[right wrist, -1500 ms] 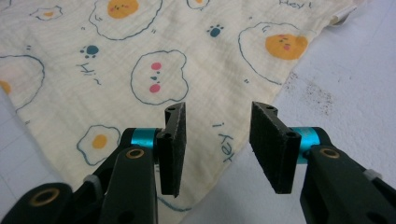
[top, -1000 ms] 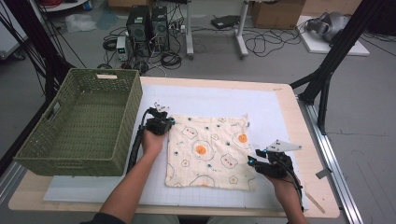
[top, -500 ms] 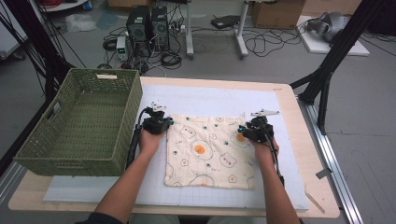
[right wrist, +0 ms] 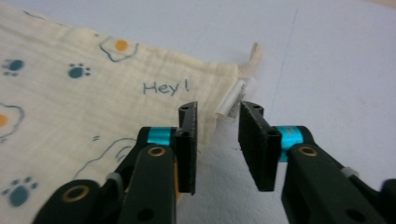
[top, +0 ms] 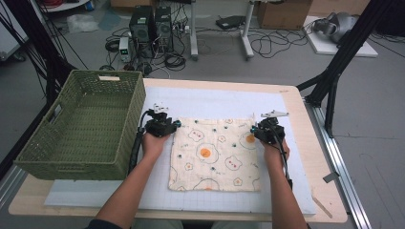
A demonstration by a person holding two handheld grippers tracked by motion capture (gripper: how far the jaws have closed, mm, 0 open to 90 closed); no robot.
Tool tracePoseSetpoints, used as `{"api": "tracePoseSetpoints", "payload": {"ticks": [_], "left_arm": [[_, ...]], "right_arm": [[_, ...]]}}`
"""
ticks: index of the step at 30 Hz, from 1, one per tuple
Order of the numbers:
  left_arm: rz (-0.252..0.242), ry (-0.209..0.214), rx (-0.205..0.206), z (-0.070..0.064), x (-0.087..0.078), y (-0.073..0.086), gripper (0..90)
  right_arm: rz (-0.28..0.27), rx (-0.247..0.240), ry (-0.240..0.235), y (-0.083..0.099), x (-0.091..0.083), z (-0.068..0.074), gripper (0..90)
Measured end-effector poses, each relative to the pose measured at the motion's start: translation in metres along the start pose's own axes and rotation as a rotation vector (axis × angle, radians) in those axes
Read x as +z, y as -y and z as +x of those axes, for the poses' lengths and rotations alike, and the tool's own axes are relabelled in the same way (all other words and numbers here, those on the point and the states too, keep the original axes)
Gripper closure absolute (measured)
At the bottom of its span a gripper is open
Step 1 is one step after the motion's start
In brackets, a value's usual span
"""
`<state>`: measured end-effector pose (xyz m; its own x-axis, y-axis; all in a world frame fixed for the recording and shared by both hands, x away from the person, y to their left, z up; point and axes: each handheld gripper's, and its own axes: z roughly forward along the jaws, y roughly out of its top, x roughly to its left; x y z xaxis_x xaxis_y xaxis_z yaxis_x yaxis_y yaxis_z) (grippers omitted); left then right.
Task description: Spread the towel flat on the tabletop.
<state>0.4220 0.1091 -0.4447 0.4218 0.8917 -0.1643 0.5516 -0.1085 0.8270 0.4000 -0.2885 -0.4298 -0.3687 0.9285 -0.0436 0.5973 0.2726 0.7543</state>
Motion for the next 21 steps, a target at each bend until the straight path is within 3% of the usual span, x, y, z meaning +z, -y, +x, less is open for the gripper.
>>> {"api": "tracePoseSetpoints", "payload": {"ticks": [4,8,9,12,14,18,21], "left_arm": [[-0.02,0.058,-0.006,0.001,-0.011,-0.001,45.8],[-0.079,0.128,0.001,-0.003,-0.022,0.004,45.6],[-0.076,0.149,0.005,-0.004,-0.025,0.004,43.6],[-0.087,0.233,0.015,-0.008,-0.035,0.003,39.2],[-0.132,0.253,0.045,-0.013,-0.044,0.002,37.6],[-0.171,0.287,0.093,-0.019,-0.06,0.007,30.3],[-0.212,0.298,0.097,-0.02,-0.07,0.016,24.4]], "right_arm": [[-0.034,-0.009,-0.045,0.008,-0.014,-0.003,59.4],[-0.065,0.013,-0.093,0.017,-0.028,-0.008,53.0],[-0.073,0.022,-0.118,0.019,-0.031,-0.01,51.3],[-0.091,0.029,-0.134,0.024,-0.044,-0.013,44.7],[-0.129,0.033,-0.139,0.025,-0.054,-0.014,39.9],[-0.171,0.031,-0.166,0.031,-0.07,-0.011,31.2],[-0.189,-0.002,-0.183,0.037,-0.076,-0.003,25.0]]}}
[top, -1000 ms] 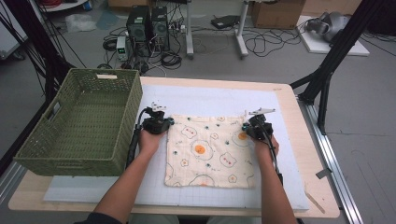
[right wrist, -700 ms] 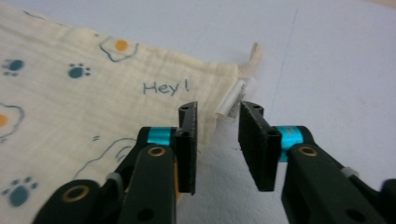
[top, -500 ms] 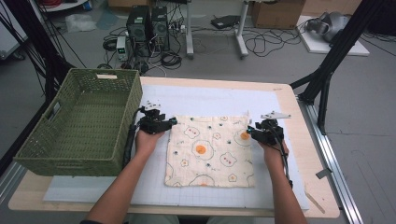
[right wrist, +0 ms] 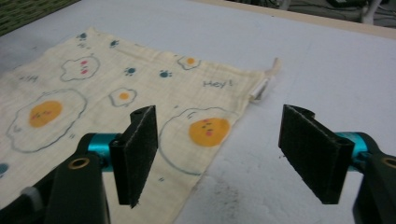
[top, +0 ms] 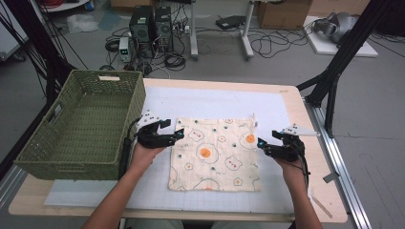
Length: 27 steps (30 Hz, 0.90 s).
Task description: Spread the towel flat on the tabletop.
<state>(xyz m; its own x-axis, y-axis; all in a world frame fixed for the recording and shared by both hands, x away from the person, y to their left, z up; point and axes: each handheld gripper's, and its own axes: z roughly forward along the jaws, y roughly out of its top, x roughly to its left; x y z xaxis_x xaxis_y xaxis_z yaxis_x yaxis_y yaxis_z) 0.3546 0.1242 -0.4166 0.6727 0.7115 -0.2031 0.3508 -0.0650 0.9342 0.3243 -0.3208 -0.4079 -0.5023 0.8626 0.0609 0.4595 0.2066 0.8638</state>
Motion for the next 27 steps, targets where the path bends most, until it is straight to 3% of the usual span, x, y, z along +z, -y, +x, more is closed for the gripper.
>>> {"api": "tracePoseSetpoints", "payload": {"ticks": [3,7,14,20,27], "left_arm": [[0.001,0.005,0.011,-0.006,-0.008,0.005,17.9],[-0.006,0.018,0.029,-0.012,-0.014,0.006,18.1],[-0.007,0.026,0.032,-0.014,-0.019,0.014,19.5],[0.005,0.021,0.021,-0.013,-0.021,0.02,20.5],[0.005,0.018,-0.002,-0.011,-0.02,0.021,21.1]], "right_arm": [[-0.01,-0.028,-0.005,0.005,-0.005,0.01,19.5],[-0.006,-0.066,0.0,0.01,-0.006,0.019,12.2],[0.002,-0.108,0.014,0.017,-0.01,0.025,12.1],[-0.043,-0.07,0.023,0.014,-0.014,0.021,12.0],[-0.026,-0.074,0.044,0.015,-0.01,0.018,12.0]]}}
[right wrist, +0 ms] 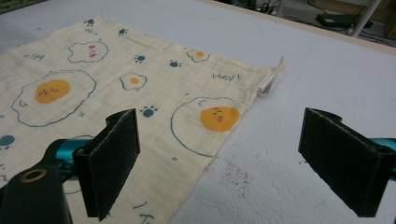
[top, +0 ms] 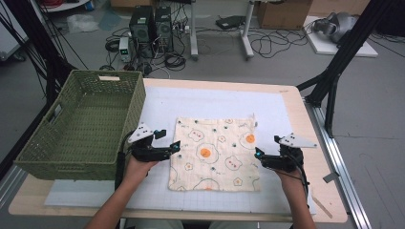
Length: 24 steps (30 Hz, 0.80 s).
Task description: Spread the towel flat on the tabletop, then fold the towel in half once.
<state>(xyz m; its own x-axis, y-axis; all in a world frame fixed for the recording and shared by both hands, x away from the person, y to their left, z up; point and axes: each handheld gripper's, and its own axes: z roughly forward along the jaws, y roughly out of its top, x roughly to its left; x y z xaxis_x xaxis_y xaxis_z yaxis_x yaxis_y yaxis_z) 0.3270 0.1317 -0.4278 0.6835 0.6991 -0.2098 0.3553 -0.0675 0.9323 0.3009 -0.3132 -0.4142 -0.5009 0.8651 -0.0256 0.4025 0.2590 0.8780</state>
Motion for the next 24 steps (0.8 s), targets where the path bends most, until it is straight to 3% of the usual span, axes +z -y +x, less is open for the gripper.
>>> {"api": "tracePoseSetpoints", "payload": {"ticks": [5,17,24], "left_arm": [[0.016,-0.023,-0.014,0.002,0.001,0.003,21.1],[0.048,-0.057,-0.005,0.005,0.003,0.005,21.7],[0.06,-0.083,-0.042,0.011,0.01,0.005,22.5]], "right_arm": [[-0.006,0.007,0.006,0.002,-0.002,-0.002,12.0],[-0.001,0.01,0.011,0.003,-0.001,-0.003,12.0],[0.015,-0.002,0.008,0.004,0.0,-0.004,12.0]]}}
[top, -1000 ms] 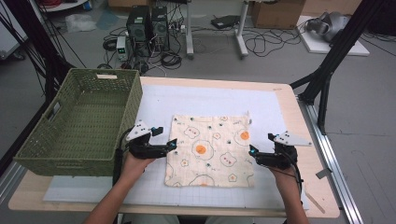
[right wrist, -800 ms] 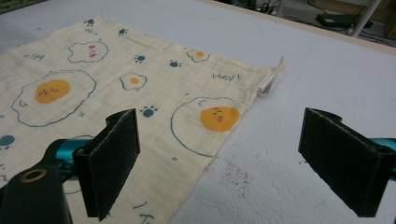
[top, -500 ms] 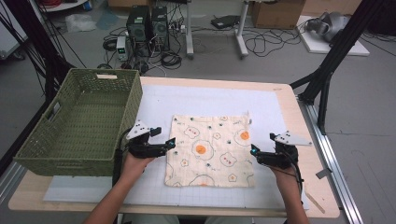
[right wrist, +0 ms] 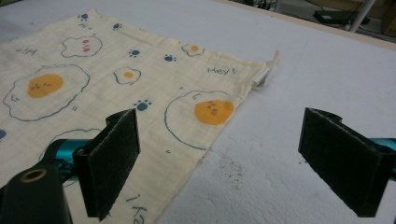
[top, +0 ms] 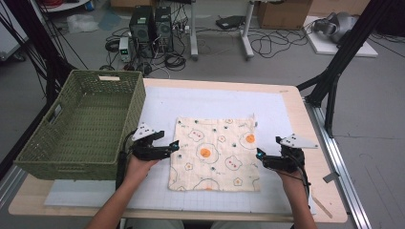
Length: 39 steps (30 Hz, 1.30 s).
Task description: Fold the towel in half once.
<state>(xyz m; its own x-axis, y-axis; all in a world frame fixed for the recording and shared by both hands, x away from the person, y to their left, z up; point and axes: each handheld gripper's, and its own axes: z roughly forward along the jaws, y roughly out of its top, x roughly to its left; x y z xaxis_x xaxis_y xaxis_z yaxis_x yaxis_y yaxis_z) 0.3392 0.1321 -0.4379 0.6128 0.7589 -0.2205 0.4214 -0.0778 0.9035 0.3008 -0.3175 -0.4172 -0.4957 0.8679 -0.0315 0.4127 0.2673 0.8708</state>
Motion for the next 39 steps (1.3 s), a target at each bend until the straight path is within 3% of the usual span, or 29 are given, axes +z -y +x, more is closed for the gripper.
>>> {"api": "tracePoseSetpoints", "payload": {"ticks": [2,6,11,13,20,22,32,34,37,39], "left_arm": [[0.003,-0.007,-0.038,0.003,0.005,-0.003,23.0],[0.026,-0.05,-0.067,0.01,0.018,-0.012,25.3],[0.049,-0.036,-0.089,0.017,0.035,-0.026,28.7],[0.082,-0.045,-0.082,0.02,0.043,-0.03,29.8],[0.111,-0.055,-0.065,0.025,0.063,-0.041,33.1],[0.142,-0.09,-0.053,0.027,0.07,-0.04,35.2],[0.166,-0.17,-0.039,0.033,0.083,-0.043,42.9],[0.196,-0.195,-0.044,0.036,0.086,-0.039,44.3],[0.229,-0.191,-0.014,0.034,0.092,-0.034,48.3],[0.244,-0.204,0.034,0.03,0.096,-0.032,51.1]], "right_arm": [[-0.003,0.006,-0.002,0.0,-0.001,0.0,12.0],[-0.004,0.008,-0.006,0.0,-0.001,0.0,12.0],[0.0,0.013,-0.012,0.0,0.001,-0.001,12.0],[-0.002,0.016,-0.016,0.001,0.001,-0.001,12.0],[0.013,0.01,-0.031,0.001,0.005,0.001,12.0],[0.013,0.005,-0.037,0.001,0.006,0.001,12.0],[0.016,0.016,-0.039,0.002,0.006,-0.001,12.0],[0.018,0.014,-0.039,0.002,0.007,-0.001,12.0],[0.019,0.011,-0.041,0.002,0.007,0.0,12.0],[0.024,0.013,-0.039,0.002,0.008,0.0,12.0]]}}
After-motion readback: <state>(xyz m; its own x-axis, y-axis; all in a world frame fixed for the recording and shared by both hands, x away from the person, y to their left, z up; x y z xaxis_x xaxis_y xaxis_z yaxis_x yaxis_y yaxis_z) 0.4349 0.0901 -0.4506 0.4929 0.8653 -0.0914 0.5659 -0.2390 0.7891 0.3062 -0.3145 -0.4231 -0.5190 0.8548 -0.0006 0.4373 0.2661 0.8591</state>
